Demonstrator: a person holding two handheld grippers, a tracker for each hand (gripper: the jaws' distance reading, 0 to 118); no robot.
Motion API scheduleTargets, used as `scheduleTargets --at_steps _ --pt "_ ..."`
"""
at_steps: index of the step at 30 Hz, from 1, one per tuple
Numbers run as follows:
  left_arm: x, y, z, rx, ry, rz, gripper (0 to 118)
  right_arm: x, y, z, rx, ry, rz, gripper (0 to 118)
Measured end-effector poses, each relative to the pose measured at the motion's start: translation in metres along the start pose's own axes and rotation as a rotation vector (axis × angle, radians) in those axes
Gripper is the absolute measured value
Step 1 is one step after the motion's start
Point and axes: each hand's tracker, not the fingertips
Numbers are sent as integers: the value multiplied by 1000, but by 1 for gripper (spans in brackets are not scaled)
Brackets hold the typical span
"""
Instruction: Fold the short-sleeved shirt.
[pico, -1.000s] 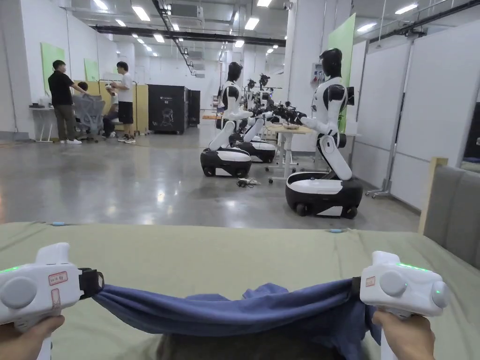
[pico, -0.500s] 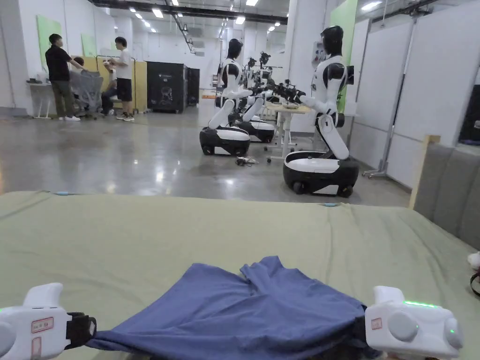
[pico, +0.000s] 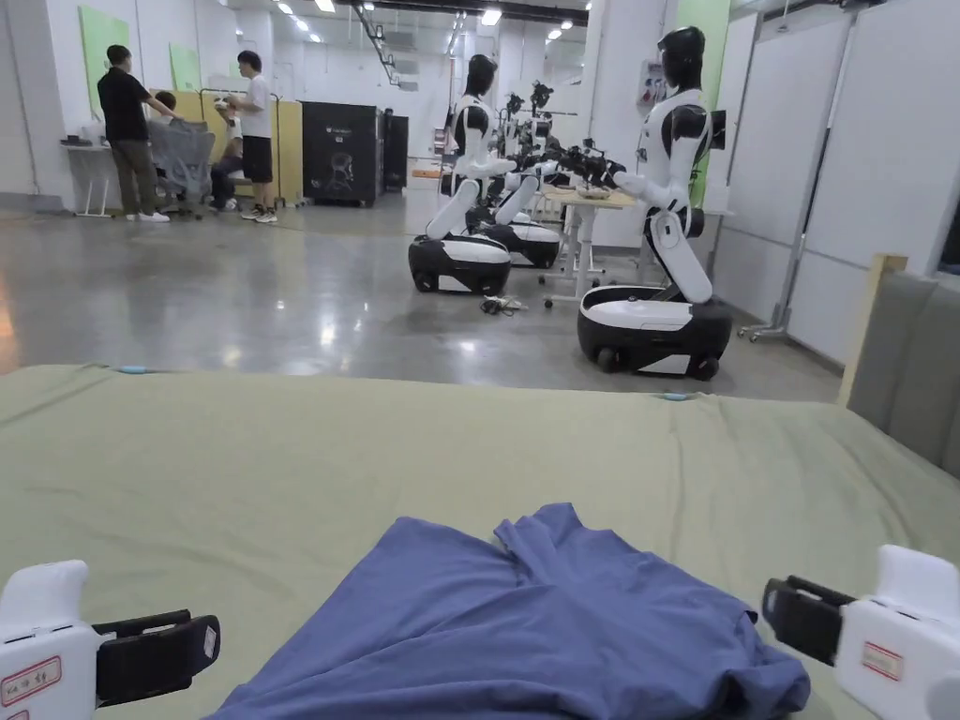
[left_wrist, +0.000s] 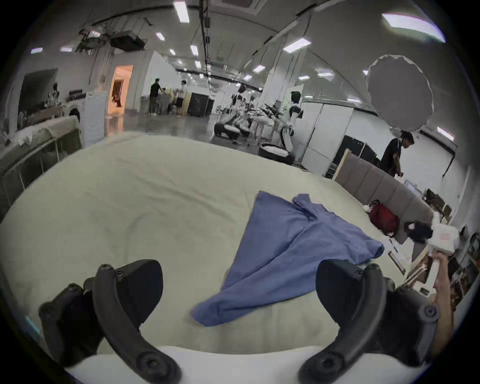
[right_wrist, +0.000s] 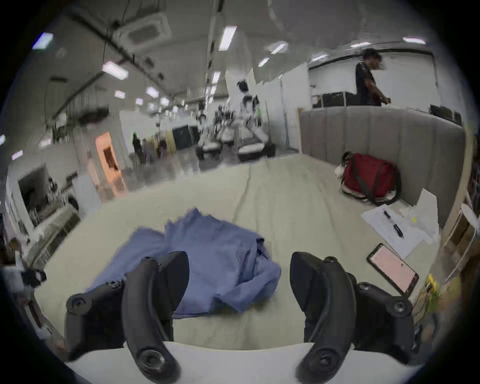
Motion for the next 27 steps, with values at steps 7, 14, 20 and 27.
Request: scheduleTargets --at_steps 7,14,20,27 --pt "-7 -32 7 15 132 -61 0 -7 -36 73 15 67 44 2" --pt "-16 -52 -25 -95 213 -36 47 10 -70 66 -79 140 43 2" --pt "-11 -56 -64 -163 206 -27 108 -12 -76 74 -96 158 61 2" --pt "-36 -67 -96 -201 235 2 82 -5 -71 50 -155 163 62 2"
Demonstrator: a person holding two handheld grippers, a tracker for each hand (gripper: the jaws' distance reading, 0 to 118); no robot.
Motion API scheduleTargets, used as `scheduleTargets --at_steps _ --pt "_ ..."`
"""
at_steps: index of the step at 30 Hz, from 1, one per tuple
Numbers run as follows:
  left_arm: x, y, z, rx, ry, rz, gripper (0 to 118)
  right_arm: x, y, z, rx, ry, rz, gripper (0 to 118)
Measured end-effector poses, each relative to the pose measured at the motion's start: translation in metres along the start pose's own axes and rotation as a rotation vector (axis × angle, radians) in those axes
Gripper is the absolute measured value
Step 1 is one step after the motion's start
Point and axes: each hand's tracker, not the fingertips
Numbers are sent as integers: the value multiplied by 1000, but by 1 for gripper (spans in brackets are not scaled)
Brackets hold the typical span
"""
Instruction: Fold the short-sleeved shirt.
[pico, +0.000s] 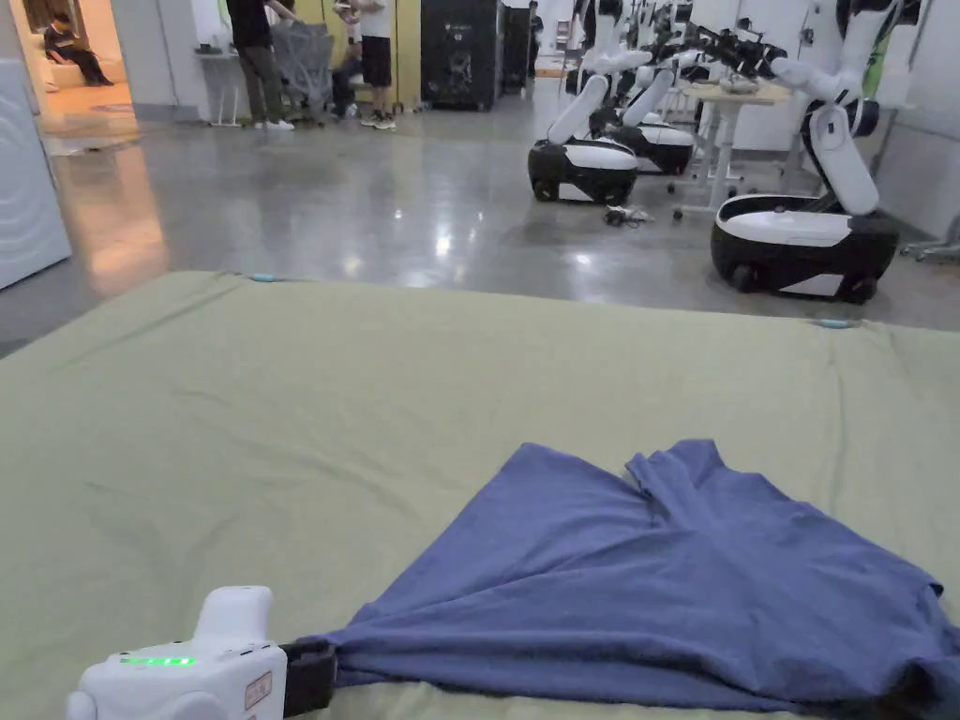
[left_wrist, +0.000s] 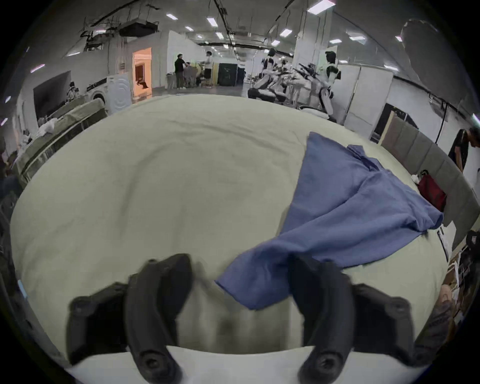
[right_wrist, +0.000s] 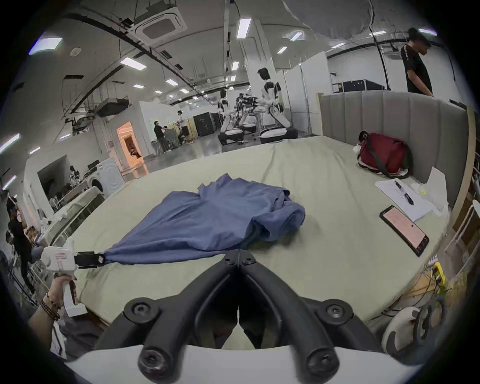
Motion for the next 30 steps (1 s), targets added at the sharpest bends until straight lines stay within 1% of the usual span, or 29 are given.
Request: scheduleTargets --at_steps 1,2,3,4,7,10,12,13,14,15,16,17,18,22,23,24,26,27,28,30 --pt "-2 1 3 37 20 -11 71 1 1 -2 -3 -2 1 2" --pt "-4 4 6 46 4 -12 45 -1 -2 -1 -3 -4 8 2" --pt "-4 5 6 60 -55 -5 15 -1 -1 -3 -11 -7 12 2" --pt "-2 2 6 66 -59 -16 3 -2 1 -5 -16 -12 16 2" --pt "2 3 11 67 -46 -67 3 -7 10 -6 -12 -17 38 2" --pt "6 1 16 85 -67 -63 3 -14 46 -15 42 -27 87 2" --pt "7 2 18 87 -79 -54 3 -16 81 -39 68 -41 125 2" --pt "6 4 18 84 -85 -46 3 -17 100 -56 61 -42 152 3" --pt "5 5 18 84 -89 -37 3 -19 119 -79 39 -36 194 6" --pt "8 5 20 79 -95 -34 3 -20 139 -107 3 -21 240 20" --pt "12 4 24 78 -96 -31 3 -20 155 -132 -37 1 276 46" --pt "13 5 25 76 -99 -28 3 -18 169 -164 -76 28 298 79" --pt "13 5 25 78 -106 -26 3 -15 182 -202 -132 31 298 88" --pt "18 6 27 66 -122 -17 3 2 205 -315 -328 30 276 88" --pt "19 7 27 60 -124 -17 3 6 207 -339 -376 12 284 88" --pt "20 9 26 58 -121 -16 3 10 206 -360 -423 -19 318 88" --pt "19 12 24 50 -114 -7 3 17 198 -391 -499 -80 396 89" --pt "18 14 23 43 -117 9 3 21 195 -403 -509 -96 410 89" --pt "17 16 20 37 -123 24 3 25 193 -414 -527 -106 419 89" --pt "16 19 16 29 -123 50 3 30 186 -427 -573 -91 386 89"
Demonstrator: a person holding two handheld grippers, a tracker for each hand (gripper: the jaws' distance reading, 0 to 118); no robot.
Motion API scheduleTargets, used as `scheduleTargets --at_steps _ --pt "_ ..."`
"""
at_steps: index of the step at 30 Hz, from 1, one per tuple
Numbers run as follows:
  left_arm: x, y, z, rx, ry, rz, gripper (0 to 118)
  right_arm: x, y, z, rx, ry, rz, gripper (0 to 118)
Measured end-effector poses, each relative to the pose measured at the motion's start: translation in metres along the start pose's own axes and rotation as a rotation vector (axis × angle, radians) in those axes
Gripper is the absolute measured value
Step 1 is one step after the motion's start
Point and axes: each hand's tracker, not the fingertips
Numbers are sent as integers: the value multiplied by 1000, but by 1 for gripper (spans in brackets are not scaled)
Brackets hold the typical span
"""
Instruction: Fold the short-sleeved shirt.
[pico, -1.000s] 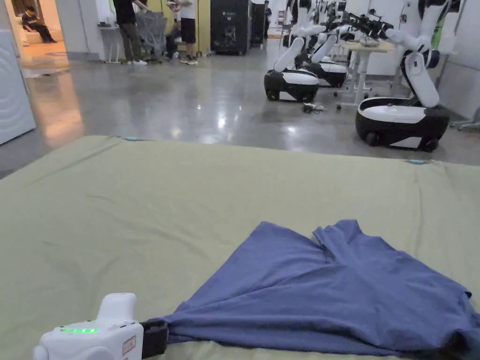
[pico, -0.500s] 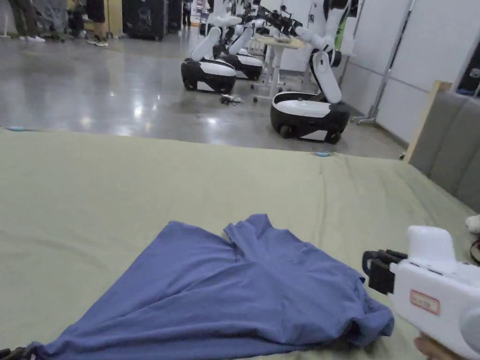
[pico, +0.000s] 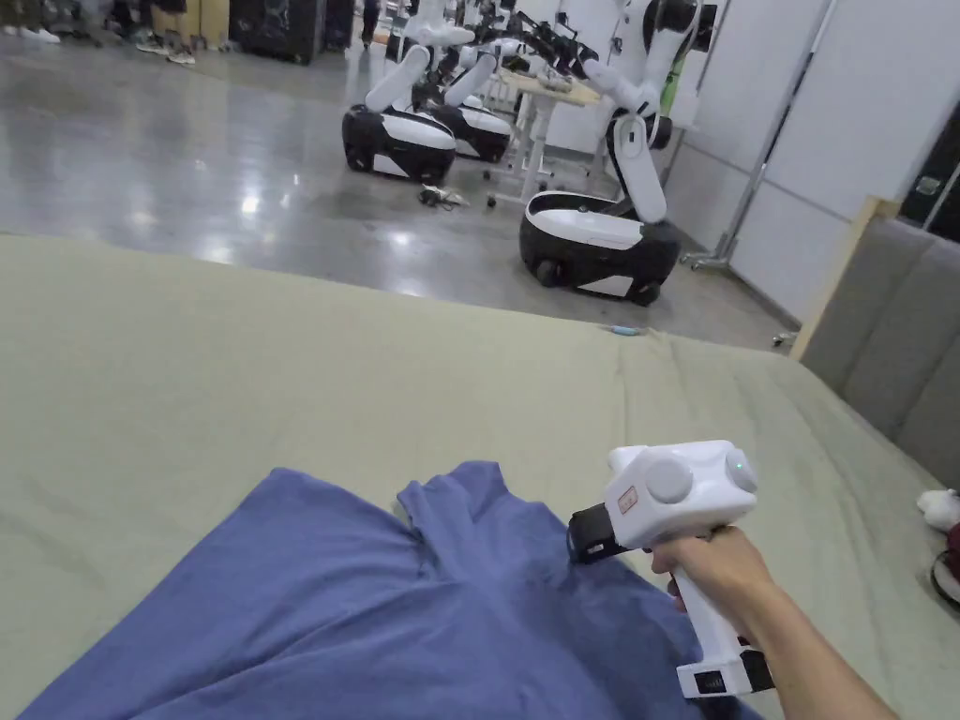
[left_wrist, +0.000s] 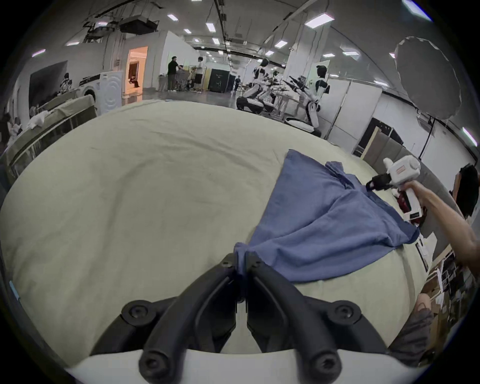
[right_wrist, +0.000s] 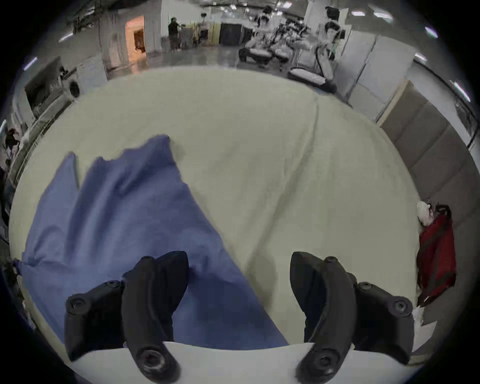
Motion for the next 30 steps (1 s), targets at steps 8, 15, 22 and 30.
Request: scheduleTargets --at_steps 8,15,22,30 --pt "6 7 -10 -12 4 3 3 -11 -10 6 -12 29 15 5" --pt "12 43 2 85 1 36 3 -22 -31 59 218 -28 -66 4" --pt "43 178 50 324 -71 -36 3 -5 -9 207 545 -97 -73 4" --pt "73 344 88 502 -75 23 3 26 43 388 864 -242 -230 3"
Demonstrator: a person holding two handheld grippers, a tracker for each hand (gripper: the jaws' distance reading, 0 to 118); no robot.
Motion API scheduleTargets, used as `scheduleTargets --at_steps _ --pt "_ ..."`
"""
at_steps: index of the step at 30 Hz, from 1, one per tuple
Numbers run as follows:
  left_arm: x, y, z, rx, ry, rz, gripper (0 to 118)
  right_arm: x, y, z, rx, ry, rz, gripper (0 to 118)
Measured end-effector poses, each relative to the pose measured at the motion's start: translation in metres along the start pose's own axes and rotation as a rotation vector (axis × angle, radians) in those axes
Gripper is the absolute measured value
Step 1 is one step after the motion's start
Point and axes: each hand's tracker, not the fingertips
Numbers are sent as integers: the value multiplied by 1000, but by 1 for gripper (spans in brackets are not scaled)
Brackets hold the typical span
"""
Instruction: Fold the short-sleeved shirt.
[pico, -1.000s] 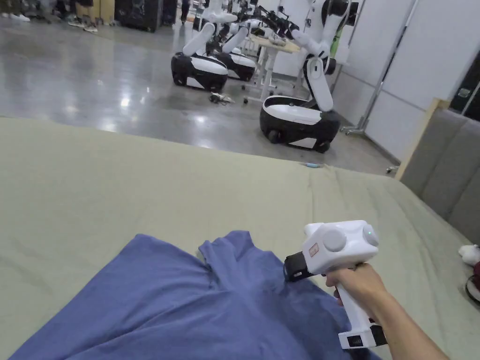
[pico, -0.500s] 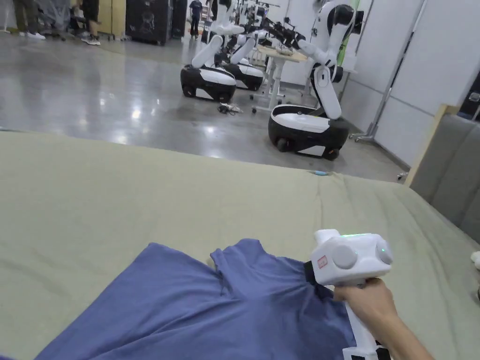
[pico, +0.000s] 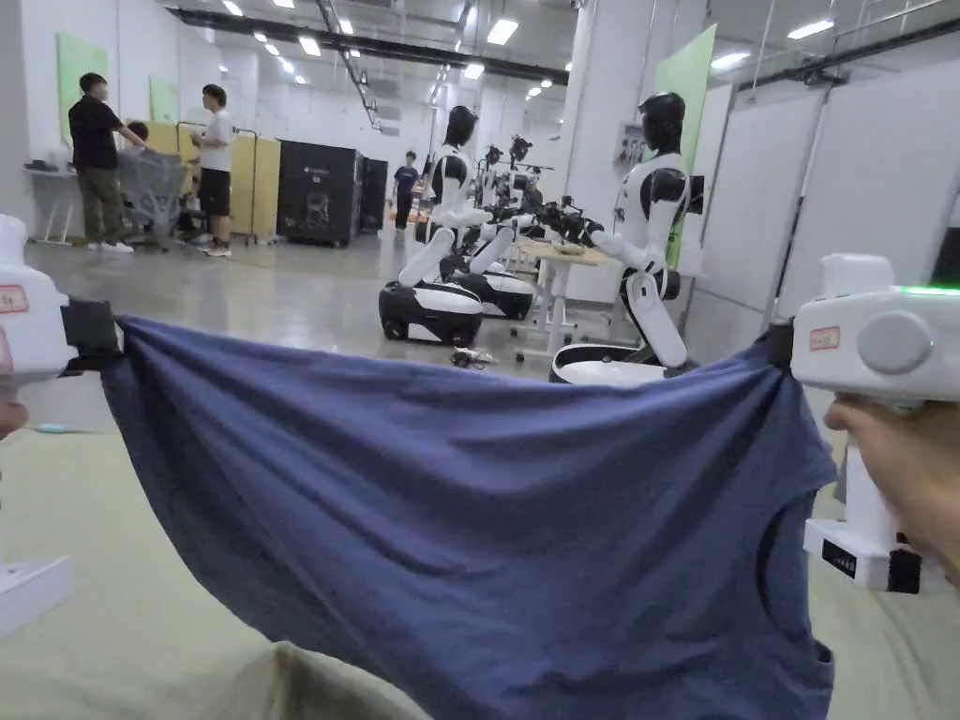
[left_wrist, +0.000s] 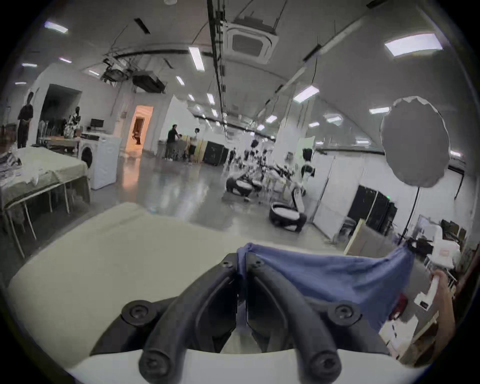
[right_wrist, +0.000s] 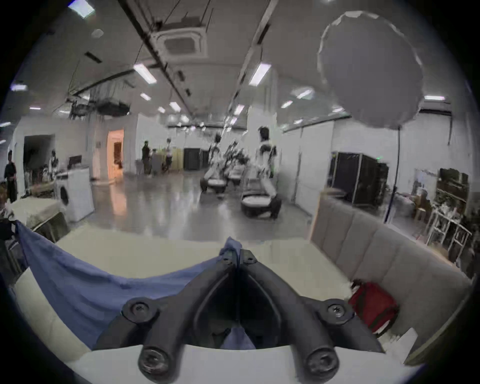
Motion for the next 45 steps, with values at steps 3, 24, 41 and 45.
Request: scheduleTargets --at_steps 3,24,41,45 --pt "15 55 -14 38 -15 3 3 8 45 2 72 -8 -52 3" --pt "84 204 -32 178 19 -221 3 -13 178 -6 201 -95 -164 3" --pt "52 120 -78 69 -15 -185 3 -6 114 -35 136 -63 -167 3" --pt "39 83 -83 3 3 -201 3 -2 77 -39 74 -47 -209 3"
